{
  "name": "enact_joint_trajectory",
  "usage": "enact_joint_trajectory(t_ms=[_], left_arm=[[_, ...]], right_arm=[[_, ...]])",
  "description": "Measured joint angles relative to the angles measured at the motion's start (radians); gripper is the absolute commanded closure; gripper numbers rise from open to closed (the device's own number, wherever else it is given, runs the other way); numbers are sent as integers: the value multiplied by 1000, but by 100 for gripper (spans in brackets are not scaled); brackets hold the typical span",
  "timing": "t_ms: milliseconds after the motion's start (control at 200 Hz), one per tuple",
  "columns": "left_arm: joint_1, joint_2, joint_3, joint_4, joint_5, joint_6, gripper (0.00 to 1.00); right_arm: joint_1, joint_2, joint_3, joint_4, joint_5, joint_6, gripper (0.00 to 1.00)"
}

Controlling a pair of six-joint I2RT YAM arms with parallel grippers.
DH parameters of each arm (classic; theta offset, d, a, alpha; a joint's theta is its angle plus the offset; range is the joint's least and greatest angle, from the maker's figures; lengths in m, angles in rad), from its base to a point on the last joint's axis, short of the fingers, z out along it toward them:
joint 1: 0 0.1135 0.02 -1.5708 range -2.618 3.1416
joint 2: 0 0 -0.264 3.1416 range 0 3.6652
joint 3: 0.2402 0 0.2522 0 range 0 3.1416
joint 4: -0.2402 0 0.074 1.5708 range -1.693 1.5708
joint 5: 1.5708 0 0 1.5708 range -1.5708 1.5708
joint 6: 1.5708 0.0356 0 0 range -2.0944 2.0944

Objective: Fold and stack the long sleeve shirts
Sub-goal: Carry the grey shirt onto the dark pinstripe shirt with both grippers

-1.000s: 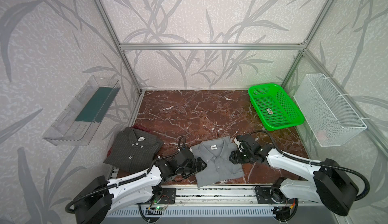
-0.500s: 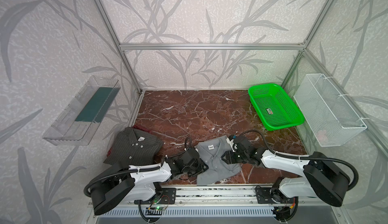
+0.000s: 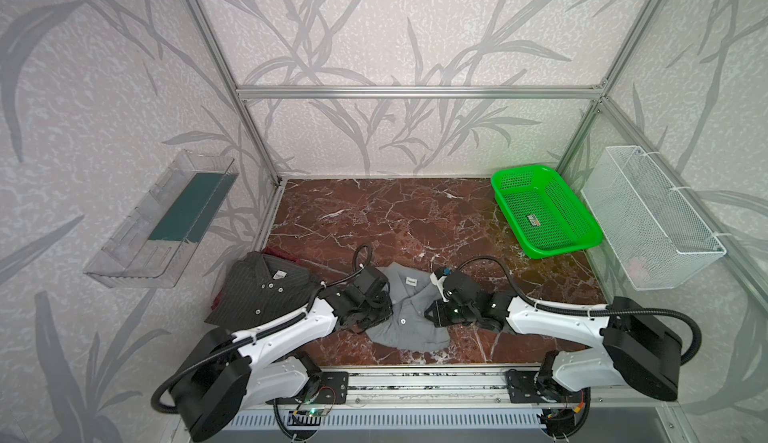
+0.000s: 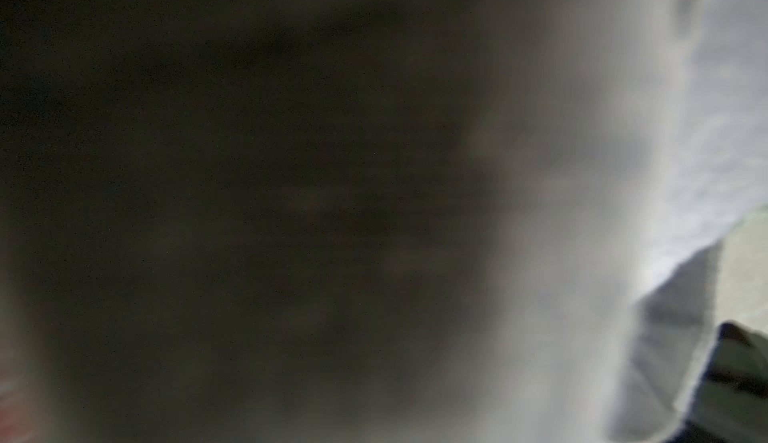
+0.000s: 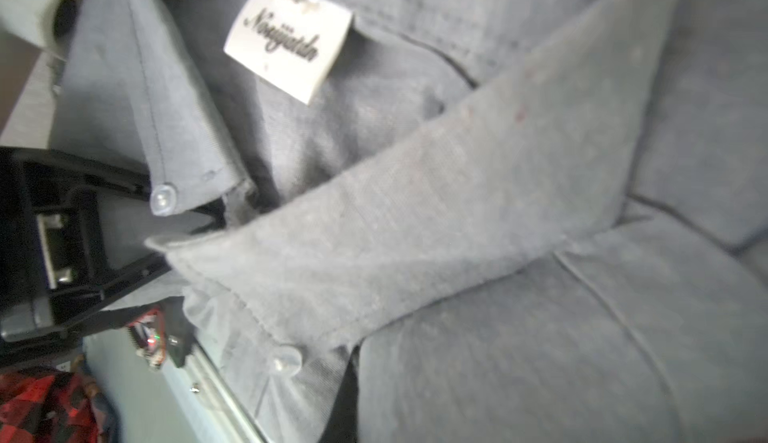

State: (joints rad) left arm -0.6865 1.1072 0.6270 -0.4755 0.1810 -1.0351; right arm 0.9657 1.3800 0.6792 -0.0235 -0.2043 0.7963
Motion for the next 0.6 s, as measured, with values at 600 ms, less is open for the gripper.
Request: enact_joint_trajectory(t_ms=[600], left_arm=[[745, -106, 375, -633, -63, 464, 100]], right_arm=[[255, 468, 700, 35, 132, 47, 100]])
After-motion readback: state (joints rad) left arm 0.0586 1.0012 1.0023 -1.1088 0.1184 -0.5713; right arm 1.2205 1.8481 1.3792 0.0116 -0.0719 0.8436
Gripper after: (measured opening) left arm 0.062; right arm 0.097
